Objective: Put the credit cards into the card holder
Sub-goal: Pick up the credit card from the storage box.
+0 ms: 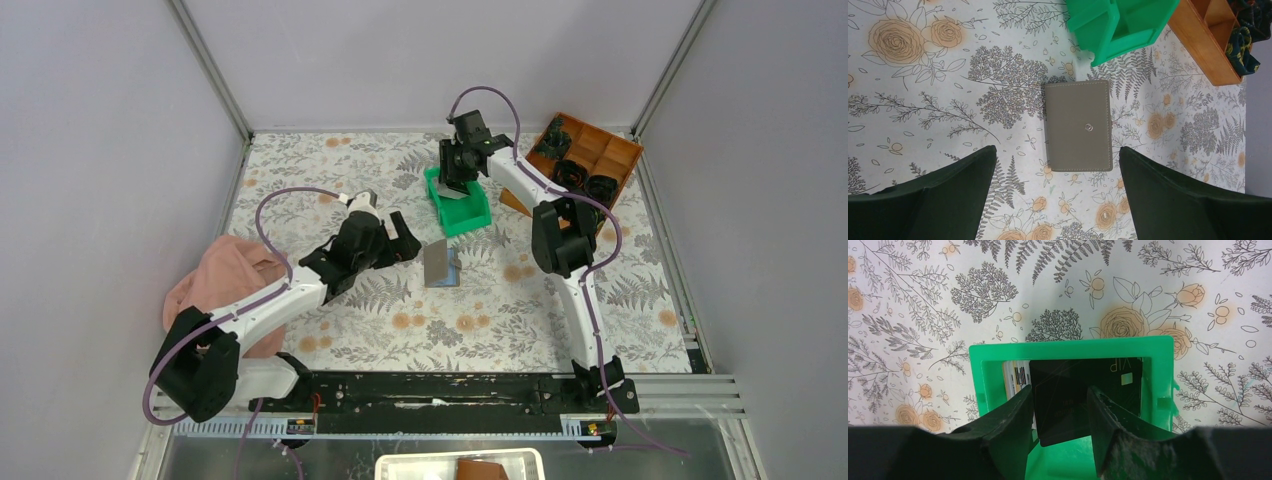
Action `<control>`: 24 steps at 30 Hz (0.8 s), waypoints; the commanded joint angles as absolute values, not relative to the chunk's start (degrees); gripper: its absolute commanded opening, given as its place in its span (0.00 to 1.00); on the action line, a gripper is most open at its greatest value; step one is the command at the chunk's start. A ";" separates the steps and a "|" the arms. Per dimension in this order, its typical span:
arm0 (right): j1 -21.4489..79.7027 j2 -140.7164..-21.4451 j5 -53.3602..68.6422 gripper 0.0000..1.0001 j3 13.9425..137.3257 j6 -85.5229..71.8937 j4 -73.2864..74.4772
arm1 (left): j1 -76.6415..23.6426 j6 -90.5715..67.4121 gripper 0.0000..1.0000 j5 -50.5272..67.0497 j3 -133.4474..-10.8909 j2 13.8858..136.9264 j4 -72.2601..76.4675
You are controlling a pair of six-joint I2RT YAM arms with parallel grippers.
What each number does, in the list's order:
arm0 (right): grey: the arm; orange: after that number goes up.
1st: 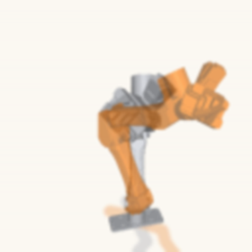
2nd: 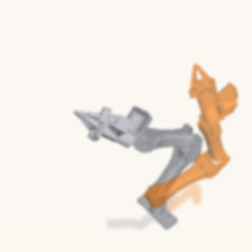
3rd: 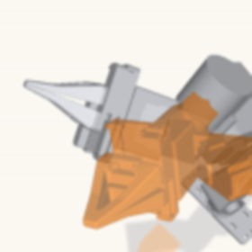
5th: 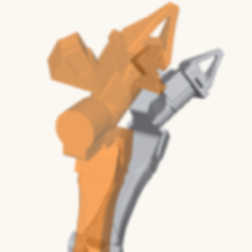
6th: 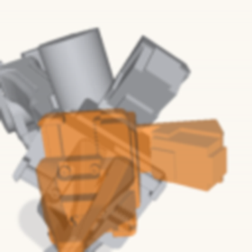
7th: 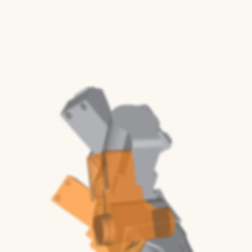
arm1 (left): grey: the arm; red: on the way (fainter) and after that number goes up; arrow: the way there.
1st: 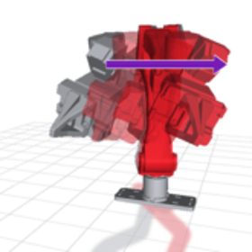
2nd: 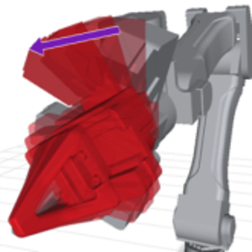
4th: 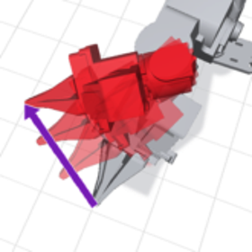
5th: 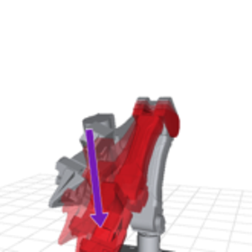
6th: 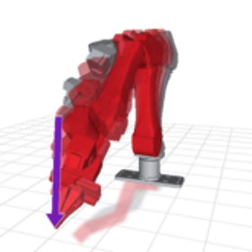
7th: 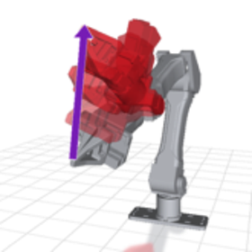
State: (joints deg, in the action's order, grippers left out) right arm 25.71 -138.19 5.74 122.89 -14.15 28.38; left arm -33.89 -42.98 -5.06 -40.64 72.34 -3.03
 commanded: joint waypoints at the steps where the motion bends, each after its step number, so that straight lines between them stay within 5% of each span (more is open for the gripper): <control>1: 26.10 -137.36 8.64 0.46 124.56 -15.54 29.18 | -33.17 -42.89 1.00 -4.25 -40.08 71.21 -0.96; 24: 26.72 -134.00 9.66 0.41 126.64 -16.61 30.51 | -32.43 -42.61 1.00 -2.11 -41.42 73.79 0.76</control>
State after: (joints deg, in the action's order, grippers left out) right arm 25.87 -138.12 7.18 123.81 -15.90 29.02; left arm -32.93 -42.98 -3.33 -40.51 72.88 -2.15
